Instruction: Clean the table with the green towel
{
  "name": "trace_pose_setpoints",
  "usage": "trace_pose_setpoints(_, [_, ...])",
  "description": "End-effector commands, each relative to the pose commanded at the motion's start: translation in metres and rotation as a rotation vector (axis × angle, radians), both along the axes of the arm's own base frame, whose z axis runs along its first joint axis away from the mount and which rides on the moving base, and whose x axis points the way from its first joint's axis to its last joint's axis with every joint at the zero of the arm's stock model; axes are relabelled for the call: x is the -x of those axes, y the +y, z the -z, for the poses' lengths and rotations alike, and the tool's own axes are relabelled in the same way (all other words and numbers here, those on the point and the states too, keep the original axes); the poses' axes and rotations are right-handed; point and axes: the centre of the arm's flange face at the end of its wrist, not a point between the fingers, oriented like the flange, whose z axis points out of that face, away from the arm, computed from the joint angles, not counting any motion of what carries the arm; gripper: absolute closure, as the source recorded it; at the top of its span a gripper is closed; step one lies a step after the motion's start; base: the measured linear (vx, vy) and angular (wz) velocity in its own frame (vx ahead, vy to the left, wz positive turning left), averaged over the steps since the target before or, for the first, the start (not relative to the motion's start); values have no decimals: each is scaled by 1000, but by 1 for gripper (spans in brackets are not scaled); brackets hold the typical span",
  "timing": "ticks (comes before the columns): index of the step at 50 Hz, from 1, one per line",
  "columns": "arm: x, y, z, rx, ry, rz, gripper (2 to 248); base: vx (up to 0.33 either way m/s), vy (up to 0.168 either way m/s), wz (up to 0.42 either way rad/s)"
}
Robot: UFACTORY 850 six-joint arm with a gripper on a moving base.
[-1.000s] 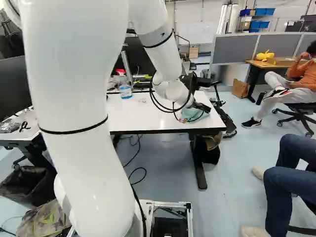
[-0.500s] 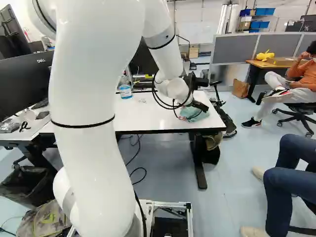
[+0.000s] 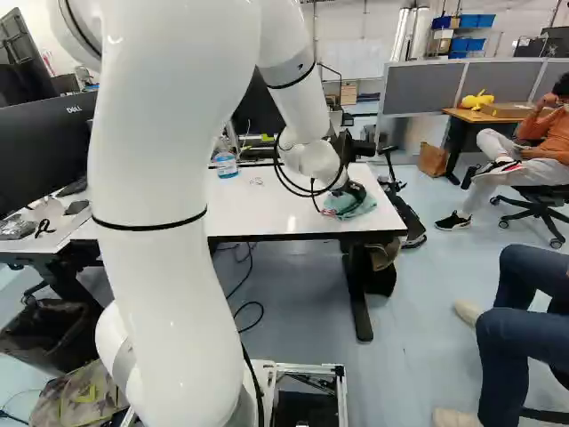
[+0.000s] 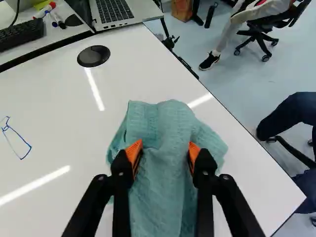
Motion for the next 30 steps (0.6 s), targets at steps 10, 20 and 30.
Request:
trace_pose_setpoints(10, [0, 0, 0, 0, 0, 0, 179, 0, 0, 0])
trace_pose_setpoints(20, [0, 0, -1, 1, -2, 0, 213, 0, 0, 0])
trace_pose_setpoints(30, [1, 2, -11, 9, -18, -2, 213, 0, 0, 0])
